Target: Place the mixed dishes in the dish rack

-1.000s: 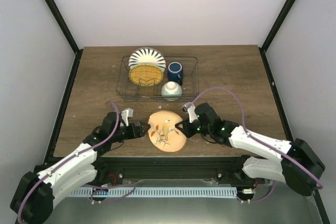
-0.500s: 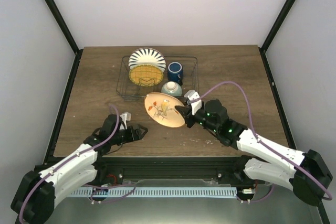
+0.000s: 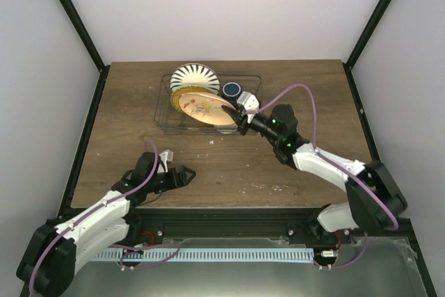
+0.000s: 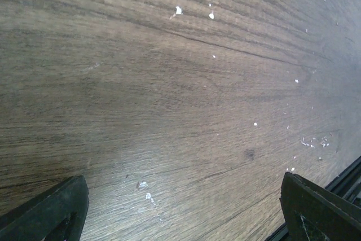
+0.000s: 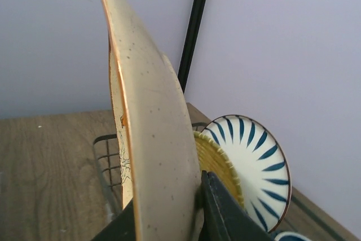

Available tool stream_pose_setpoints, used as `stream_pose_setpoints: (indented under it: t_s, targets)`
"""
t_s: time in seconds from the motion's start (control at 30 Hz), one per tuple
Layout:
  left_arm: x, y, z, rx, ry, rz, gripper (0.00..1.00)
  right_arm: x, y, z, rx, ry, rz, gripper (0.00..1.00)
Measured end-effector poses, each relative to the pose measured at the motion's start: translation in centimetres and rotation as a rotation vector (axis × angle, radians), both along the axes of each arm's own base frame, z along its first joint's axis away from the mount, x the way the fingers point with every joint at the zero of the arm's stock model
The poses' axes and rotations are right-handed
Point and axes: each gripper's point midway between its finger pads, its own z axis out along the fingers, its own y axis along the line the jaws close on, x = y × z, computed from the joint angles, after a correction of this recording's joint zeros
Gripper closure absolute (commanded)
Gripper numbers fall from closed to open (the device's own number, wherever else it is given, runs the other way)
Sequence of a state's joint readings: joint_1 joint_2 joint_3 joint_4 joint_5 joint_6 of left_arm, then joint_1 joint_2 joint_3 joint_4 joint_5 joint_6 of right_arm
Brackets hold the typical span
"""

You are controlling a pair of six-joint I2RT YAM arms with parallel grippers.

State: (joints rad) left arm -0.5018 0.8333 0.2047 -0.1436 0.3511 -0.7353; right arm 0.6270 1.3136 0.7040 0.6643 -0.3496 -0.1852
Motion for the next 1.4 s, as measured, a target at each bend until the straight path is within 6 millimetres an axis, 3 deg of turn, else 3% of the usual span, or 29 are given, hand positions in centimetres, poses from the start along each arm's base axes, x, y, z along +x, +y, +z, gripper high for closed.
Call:
stream_pose_setpoints:
  t_s: [0.17,0.43,0.57,1.0,1.4]
  targets:
    - [-0.2,0.0,-0.5,-0.011,0.007,-0.010,0.06,3.1,1.0,-0.1,-0.029,-0.079,0.061,0.99]
    - [0.1,0.0,-0.5,-0.035,-0.014,-0.007,0.06,5.2,3.7,-1.2,-0.090,-0.222,0.216,0.99]
    - [0.4,-0.1,-0.5,-0.045,-0.017,-0.004,0.06,5.6,4.7,-2.5,-0.113,-0.254,0.282,0.99]
    - [1.7,-1.1,-0.5,-0.086,-0.034,-0.028,0.06,7.5,5.3,-6.7,-0.135,-0.269,0.327,0.99]
    - [2.0,-1.3,-0.5,-0.095,-0.029,-0.035,0.07,7.7,5.8,-7.9,-0.104,-0.242,0.352,0.99]
